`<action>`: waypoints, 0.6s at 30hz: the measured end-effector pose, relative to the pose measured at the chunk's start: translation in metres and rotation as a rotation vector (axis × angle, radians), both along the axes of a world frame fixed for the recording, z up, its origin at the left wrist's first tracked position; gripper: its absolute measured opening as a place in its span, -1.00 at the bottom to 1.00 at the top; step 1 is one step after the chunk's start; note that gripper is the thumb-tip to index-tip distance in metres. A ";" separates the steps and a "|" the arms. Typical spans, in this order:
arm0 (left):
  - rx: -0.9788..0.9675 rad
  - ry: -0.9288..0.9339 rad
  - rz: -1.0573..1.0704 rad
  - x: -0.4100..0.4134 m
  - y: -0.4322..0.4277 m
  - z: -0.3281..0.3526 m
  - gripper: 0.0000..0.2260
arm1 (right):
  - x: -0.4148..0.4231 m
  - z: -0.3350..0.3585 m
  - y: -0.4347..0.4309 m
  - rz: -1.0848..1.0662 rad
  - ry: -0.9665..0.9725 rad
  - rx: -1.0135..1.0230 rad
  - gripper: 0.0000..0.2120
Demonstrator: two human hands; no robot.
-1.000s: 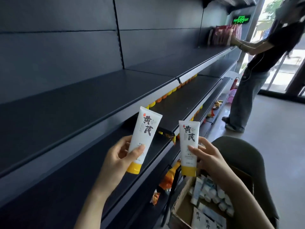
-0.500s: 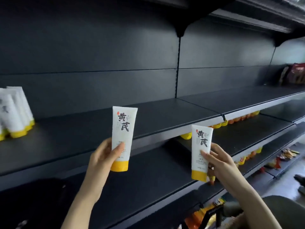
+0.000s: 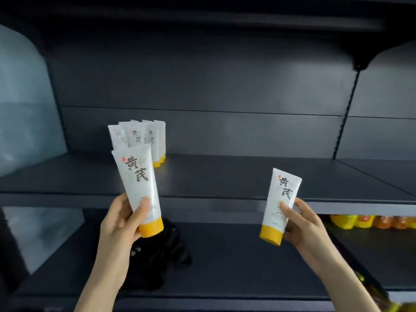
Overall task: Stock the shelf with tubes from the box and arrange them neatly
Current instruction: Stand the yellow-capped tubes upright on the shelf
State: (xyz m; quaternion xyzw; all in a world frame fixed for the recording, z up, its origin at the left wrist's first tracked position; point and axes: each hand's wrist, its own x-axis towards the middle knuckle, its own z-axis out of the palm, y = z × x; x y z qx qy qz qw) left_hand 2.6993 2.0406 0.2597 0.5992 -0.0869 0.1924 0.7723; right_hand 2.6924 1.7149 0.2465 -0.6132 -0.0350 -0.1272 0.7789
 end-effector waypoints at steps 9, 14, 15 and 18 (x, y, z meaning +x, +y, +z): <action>-0.053 -0.036 0.098 0.037 0.087 0.013 -0.65 | 0.053 0.017 0.098 -0.009 -0.079 0.053 -0.64; -0.013 -0.088 0.101 0.071 0.144 0.023 -0.62 | 0.089 0.013 0.163 -0.095 -0.112 0.144 -0.82; -0.011 -0.093 0.102 0.077 0.154 0.022 -0.62 | 0.095 0.012 0.174 -0.107 -0.111 0.163 -0.82; 0.010 -0.090 0.089 0.091 0.180 0.020 -0.59 | 0.111 0.011 0.208 -0.157 -0.118 0.216 -0.81</action>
